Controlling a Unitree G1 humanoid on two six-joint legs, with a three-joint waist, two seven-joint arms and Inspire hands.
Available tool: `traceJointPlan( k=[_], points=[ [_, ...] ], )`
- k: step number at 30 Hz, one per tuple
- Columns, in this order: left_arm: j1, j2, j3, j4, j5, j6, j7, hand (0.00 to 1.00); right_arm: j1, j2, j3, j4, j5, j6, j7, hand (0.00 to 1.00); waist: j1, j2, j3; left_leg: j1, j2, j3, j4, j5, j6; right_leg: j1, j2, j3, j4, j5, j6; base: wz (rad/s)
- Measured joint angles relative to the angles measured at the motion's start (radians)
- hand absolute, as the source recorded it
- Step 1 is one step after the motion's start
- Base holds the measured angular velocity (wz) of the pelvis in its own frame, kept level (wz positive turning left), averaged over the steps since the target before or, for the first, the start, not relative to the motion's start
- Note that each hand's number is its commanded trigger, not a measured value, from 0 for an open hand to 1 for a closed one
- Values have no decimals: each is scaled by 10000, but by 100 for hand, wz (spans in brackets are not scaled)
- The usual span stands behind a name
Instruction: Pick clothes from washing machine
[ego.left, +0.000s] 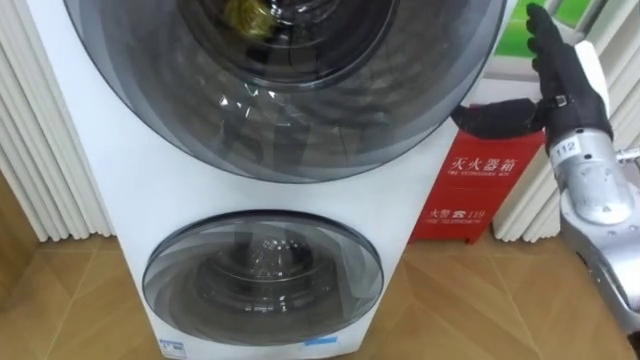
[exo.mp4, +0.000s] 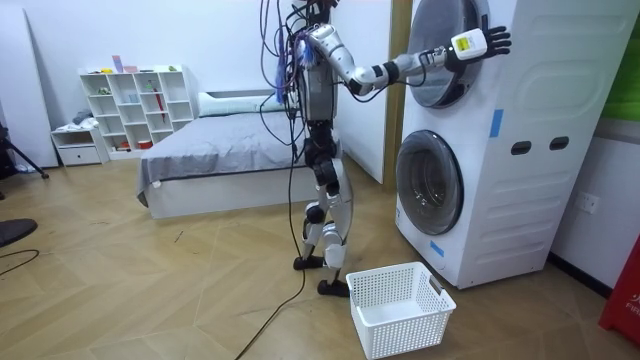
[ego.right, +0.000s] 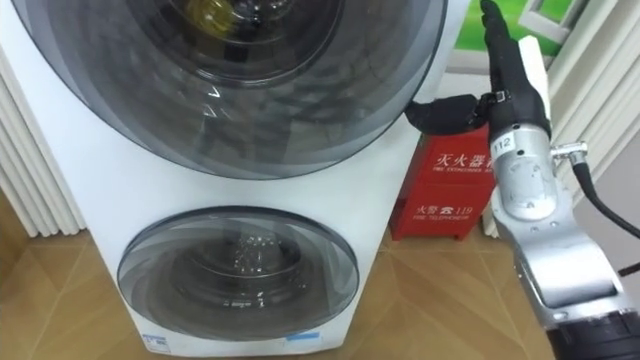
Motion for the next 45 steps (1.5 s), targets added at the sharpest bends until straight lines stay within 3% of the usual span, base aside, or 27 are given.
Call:
traceJointPlan(
  k=[7, 18, 24, 32, 38, 45],
  points=[
    [65, -16, -13, -32, -99, -17, 24, 0, 1147, 294, -217, -671, 79, -20, 166, 0, -11, 27, 13, 272, 4, -24, -138, -12, -12, 286, -2, -56, -17, -158, 116, 7],
    [39, -24, -104, -144, -174, -80, 32, 0, 1383, 636, -317, -696, 15, -182, 538, 0, -35, 48, 8, 260, 8, -79, -140, -30, -32, 286, 6, -103, -10, -137, 77, 2],
    [147, -27, -97, -83, -178, -150, 26, 0, 1823, 665, -310, -1154, -9, -239, 971, 0, 24, 146, -11, 276, 10, -6, -125, -30, -31, 279, 0, -105, -12, -137, 74, -1],
    [234, -112, -102, 70, -213, -161, 29, 0, 3124, 715, -326, -2672, -46, -237, 1454, 0, -4, 253, -22, 282, 28, 18, -118, -31, -35, 270, 11, -102, 13, -194, 58, 0],
    [354, -183, -111, 127, -361, -354, 35, 0, 3206, 716, -324, -2898, 50, -230, 1688, 0, -35, 236, -21, 319, 29, 108, -123, -31, -35, 266, 18, -21, 41, -194, 59, -4],
    [515, -144, -118, 300, -574, -760, -27, 0, 3206, 690, -361, -3398, 306, -230, 2112, 0, -516, 133, -10, 268, 46, 273, -119, -42, -54, 156, -20, -73, 167, -309, 75, -2]
  ],
)
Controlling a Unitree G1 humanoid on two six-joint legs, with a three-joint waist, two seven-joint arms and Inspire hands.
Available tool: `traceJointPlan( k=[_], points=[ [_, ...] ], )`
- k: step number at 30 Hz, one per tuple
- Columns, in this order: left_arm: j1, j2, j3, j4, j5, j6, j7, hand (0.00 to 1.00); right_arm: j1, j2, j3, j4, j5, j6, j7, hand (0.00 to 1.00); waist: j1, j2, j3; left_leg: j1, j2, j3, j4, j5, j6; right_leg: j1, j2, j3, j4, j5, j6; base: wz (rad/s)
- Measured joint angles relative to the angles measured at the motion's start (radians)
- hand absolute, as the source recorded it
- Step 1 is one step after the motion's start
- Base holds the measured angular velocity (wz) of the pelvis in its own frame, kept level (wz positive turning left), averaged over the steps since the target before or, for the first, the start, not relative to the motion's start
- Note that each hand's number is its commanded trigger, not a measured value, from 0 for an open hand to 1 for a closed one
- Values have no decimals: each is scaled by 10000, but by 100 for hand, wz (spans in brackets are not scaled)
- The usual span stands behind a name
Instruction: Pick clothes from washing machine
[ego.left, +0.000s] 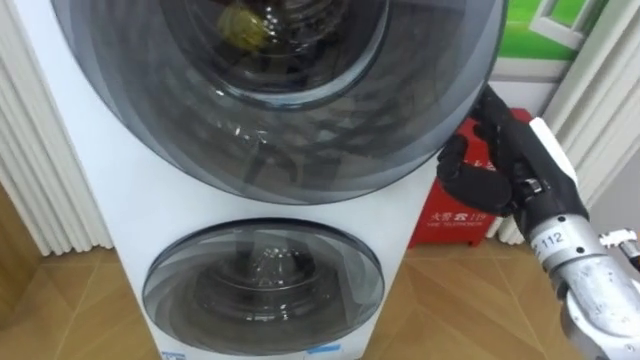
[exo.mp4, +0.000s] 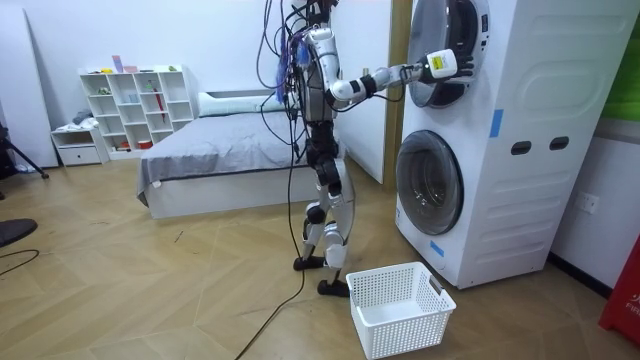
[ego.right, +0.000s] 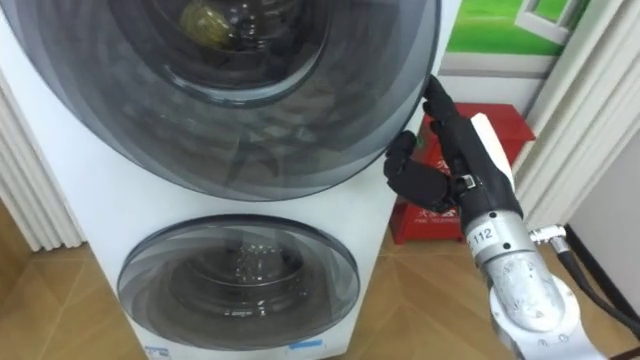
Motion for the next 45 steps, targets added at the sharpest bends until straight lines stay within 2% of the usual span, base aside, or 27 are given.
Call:
traceJointPlan(
  k=[3, 8, 19, 25, 27, 28, 30, 35, 38, 45],
  points=[
    [-44, 3, 3, 165, 3, -168, -6, 0, 283, 3, -327, -609, 14, 6, 109, 0, -81, 1, -2, 2, 8, 54, -3, -4, -7, -28, 25, 62, 4, 31, -53, -6],
    [-39, 4, 7, 203, 4, -177, -12, 0, 401, 3, -439, -873, -23, 9, 319, 0, -111, 5, -5, 25, 24, 297, 13, -4, -7, -45, 48, 145, 23, 42, -72, -6],
    [-67, 2, -4, 364, 18, -187, -22, 0, 402, 15, -633, -1061, -29, 13, 566, 0, -171, 65, -38, 48, 32, 329, 32, -4, -8, -61, 77, 211, 23, 53, -85, -1],
    [-143, 11, 14, 534, 20, -231, -116, 0, 410, 42, -651, -1643, 216, -2, 1046, 0, -248, 74, -44, 77, 32, 371, 27, -3, -8, -78, 123, 415, 70, 49, -88, -4],
    [-177, 16, -7, 578, 17, -274, -193, 0, 413, 119, -525, -2273, 795, -141, 1256, 0, -246, 76, -47, 130, 43, 392, 37, -3, -8, -51, 143, 441, 76, 45, -93, 0],
    [-170, 17, -41, 600, 9, -313, -195, 0, 421, 330, -578, -2311, 1131, -195, 1190, 0, -251, 54, -61, 154, 44, 395, 34, -3, -8, -25, 144, 444, 69, 45, -92, 0],
    [-193, 19, -179, 715, 5, -354, -196, 0, 443, 434, -524, -2338, 1337, -412, 1218, 0, -261, 45, -66, 197, 39, 406, 19, -4, -9, 5, 145, 478, 71, 35, -76, 0],
    [-210, 33, -572, 773, 8, -510, -194, 0, 561, 760, -394, -2339, 1642, -1109, 1430, 0, -283, 49, -54, 197, 27, 421, -1, -8, -14, -1, 141, 504, 69, 32, -53, 0],
    [-306, 32, -709, 770, 2, -592, -194, 0, 573, 781, -343, -2340, 1639, -1233, 1595, 0, -304, 72, -25, 187, 51, 422, -20, -89, -63, -41, 155, 496, 156, -26, -4, 0],
    [-469, 34, -767, 770, 9, -780, -212, 0, 576, 898, -355, -2339, 1644, -1515, 1987, 0, -333, 72, -24, 177, 100, 416, 1, -127, -97, -47, 192, 460, 163, -2, -74, 0]
  ],
)
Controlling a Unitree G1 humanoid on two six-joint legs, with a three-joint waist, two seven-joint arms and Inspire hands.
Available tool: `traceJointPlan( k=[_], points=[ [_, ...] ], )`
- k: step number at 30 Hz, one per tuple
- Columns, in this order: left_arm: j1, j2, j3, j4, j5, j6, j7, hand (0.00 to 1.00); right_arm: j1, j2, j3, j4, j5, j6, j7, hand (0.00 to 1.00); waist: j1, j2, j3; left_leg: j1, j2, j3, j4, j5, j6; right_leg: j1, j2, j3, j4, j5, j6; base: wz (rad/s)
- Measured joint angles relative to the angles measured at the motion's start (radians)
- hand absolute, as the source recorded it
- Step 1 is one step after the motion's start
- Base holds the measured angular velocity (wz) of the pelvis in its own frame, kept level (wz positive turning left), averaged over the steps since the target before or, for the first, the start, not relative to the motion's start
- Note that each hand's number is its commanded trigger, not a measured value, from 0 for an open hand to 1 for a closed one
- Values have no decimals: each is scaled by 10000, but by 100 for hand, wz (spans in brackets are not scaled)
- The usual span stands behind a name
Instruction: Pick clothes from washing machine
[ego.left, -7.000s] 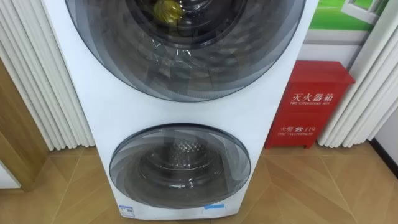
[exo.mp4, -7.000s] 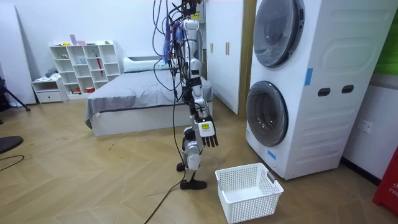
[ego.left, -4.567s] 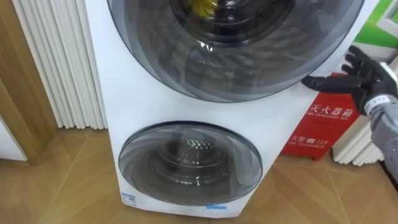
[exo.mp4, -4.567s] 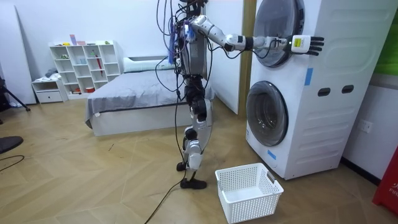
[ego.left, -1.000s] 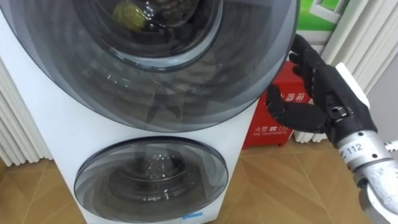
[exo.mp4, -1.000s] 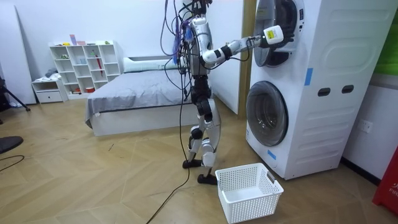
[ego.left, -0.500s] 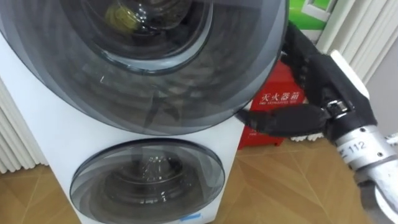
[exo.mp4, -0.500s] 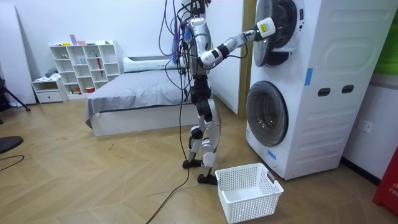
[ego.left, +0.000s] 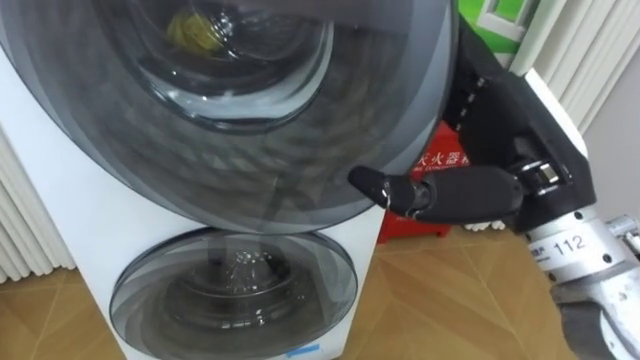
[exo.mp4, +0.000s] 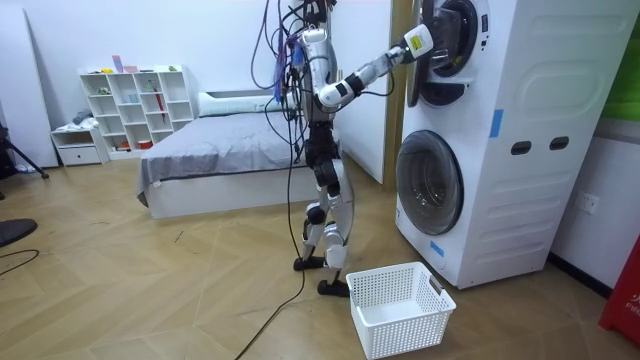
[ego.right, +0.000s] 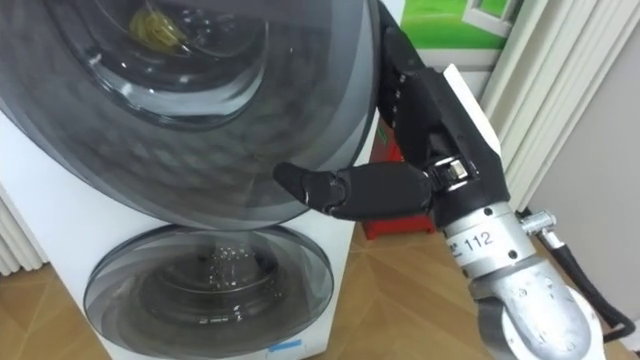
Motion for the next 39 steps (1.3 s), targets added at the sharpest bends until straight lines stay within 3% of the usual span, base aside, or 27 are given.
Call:
traceJointPlan(
  k=[6, 12, 25, 27, 32, 36, 39],
  points=[
    [-40, 3, 1, 2, 12, -103, -6, 0, 24, 142, 12, 1, 394, -205, 98, 0, -3, 6, -2, 2, 12, 9, 11, -1, -3, 0, 15, -7, -10, 31, -53, 0],
    [-299, 27, 1, 201, -3, -241, 17, 0, 231, 238, 74, -1, 409, -668, 406, 0, -36, 100, 30, 2, 16, 42, 17, -1, -3, 3, 13, -28, -10, 30, -52, 0],
    [-373, 67, 6, 183, -202, -745, 25, 0, 233, 144, 91, -820, 419, -786, 672, 0, -136, 134, -12, -81, 19, -71, 44, 3, -9, -24, -4, -93, 14, -38, -58, 3],
    [-386, 107, 16, 180, -190, -953, 26, 0, 142, 147, 108, -1241, 541, -811, 734, 0, -110, 18, -77, -170, 19, -135, 198, 7, -12, -25, -21, -153, 15, -72, -67, 8],
    [-439, 121, 89, 177, -168, -1011, 26, 0, -552, 151, 408, -1768, 819, -1019, 813, 0, 328, -272, -150, -160, 56, -179, 290, 15, -22, 45, -10, -249, -13, -73, -120, 2],
    [-401, 186, 256, 179, -181, -983, 25, 0, -596, 181, 659, -1991, 1279, -1113, 860, 0, 471, -433, -103, -169, 50, -336, 294, 14, -23, 131, -36, -371, -72, -80, -110, 14],
    [-421, 198, 413, 171, -188, -978, 31, 0, -593, 178, 665, -1949, 1447, -1081, 728, 0, 445, -442, -80, -303, 38, -440, 274, -3, -43, 100, -39, -421, -187, -81, 36, 9]
  ],
)
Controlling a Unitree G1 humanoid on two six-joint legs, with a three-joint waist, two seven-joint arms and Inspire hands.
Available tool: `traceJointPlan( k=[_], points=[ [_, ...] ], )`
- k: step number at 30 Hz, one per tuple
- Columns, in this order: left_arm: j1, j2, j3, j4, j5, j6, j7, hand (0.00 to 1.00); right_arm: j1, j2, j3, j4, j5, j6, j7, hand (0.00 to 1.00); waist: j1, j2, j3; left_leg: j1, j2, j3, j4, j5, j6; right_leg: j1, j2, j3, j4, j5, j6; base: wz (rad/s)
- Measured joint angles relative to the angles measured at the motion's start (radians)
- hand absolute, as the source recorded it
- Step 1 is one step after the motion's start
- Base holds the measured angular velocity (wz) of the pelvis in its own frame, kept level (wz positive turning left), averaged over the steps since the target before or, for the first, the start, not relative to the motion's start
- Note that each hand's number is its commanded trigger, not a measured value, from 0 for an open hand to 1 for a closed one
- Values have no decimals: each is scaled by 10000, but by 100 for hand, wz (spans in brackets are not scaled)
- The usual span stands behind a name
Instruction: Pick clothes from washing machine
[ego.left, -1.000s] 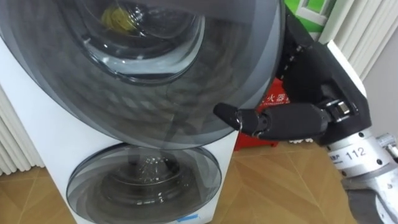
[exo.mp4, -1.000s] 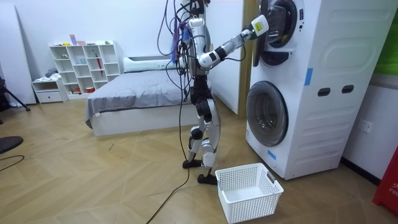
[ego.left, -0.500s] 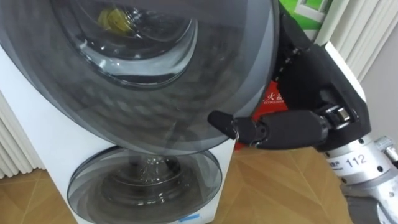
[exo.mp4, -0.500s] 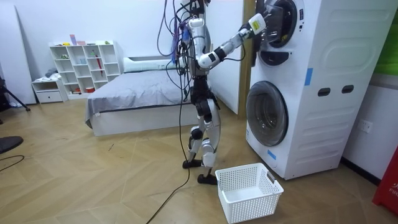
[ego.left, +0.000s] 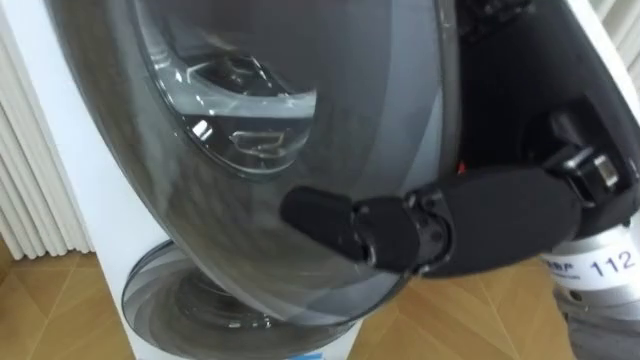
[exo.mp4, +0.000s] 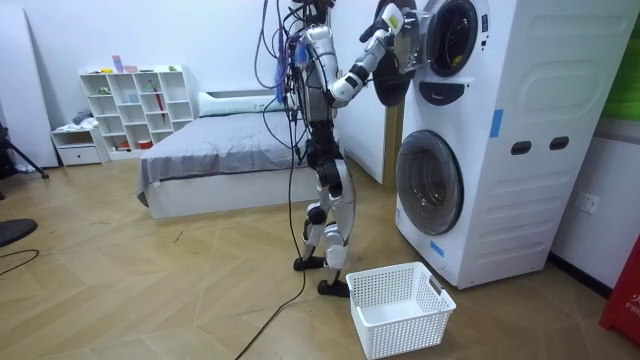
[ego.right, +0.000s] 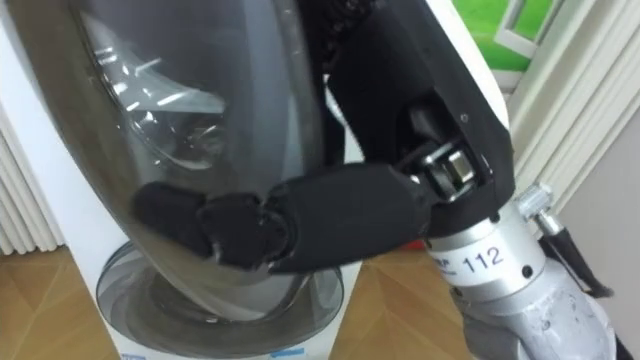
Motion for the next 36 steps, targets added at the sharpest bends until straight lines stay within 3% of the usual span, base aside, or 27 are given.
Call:
traceJointPlan(
  k=[8, 13, 25, 32, 36],
  points=[
    [40, -9, -14, -55, 3, -2, 227, 0, -13, -51, -26, -6, 467, -36, 94, 0, -36, 136, 57, -75, 6, -208, 4, -22, -33, 9, -17, -191, -11, 78, -125, 7],
    [0, -8, -14, -250, 3, -8, 229, 0, -80, -71, -33, -6, 506, -58, 186, 0, -126, 251, 40, -100, -2, -247, 9, -19, -29, 6, -39, -254, -18, 67, -124, 3],
    [-18, -16, 84, -389, 41, -18, 243, 0, -93, -26, -62, -5, 565, -55, 324, 0, -97, 248, 29, -206, -20, -427, 62, -15, -26, -5, -97, -418, 17, -39, -101, 5],
    [-78, -15, 85, -360, 51, -8, 90, 0, -92, 37, -34, -2, 736, -56, 351, 0, -39, 242, 14, -269, -30, -823, 51, 82, -93, 12, -262, -979, 242, -278, -180, 16],
    [-98, 47, 81, -223, 111, -21, 51, 0, -91, 107, 21, 25, 903, -119, 344, 0, 36, 101, 98, -342, -24, -961, 44, 194, -193, 14, -335, -1291, 294, -480, -229, 24]
  ],
)
